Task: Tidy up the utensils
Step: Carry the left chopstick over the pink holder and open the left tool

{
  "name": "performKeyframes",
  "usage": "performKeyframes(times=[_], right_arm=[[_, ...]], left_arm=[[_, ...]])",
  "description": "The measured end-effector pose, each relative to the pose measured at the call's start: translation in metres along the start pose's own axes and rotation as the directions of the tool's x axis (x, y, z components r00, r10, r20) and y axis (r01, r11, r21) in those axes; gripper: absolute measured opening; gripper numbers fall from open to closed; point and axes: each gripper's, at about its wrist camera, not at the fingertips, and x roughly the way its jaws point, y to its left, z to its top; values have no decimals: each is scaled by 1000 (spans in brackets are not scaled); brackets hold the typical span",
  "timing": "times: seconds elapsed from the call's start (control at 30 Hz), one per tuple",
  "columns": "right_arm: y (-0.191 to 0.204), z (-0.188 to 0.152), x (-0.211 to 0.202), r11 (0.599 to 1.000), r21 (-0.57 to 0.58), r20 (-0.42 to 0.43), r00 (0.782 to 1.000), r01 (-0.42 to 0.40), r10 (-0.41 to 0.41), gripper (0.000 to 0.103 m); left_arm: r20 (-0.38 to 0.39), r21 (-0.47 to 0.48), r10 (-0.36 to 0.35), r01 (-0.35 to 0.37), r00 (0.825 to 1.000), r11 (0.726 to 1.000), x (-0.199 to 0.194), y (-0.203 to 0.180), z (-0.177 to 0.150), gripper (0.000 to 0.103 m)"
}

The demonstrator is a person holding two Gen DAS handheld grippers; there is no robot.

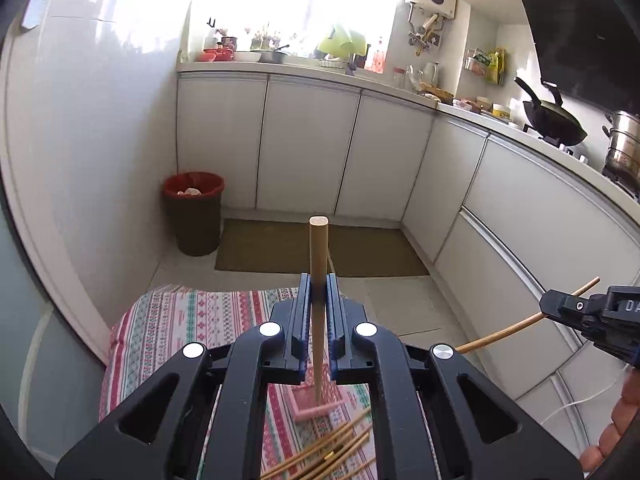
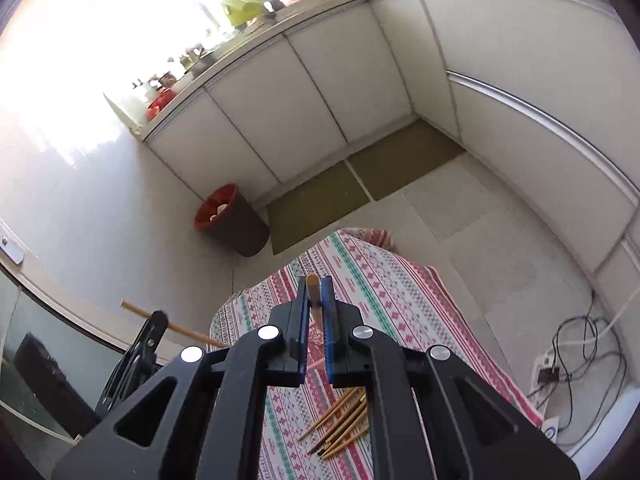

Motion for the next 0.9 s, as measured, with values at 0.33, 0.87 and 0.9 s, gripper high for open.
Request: performKeyframes(times=[0.33,0.87,0.9], right_arm=[[21,-14,69,992,-124,-75,997,-20,11,6],[53,-45,134,972,-235,-98,995,11,-35,9],[55,-46,138,971,-238,-104,994,4,-30,9]], left_arm=[[-67,-52,4,-7,998,999,55,17,-35,15],[-52,-142,81,-88,995,986,2,71,-51,27],[-57,-136,86,-93,995,986,2,71,-52,28]])
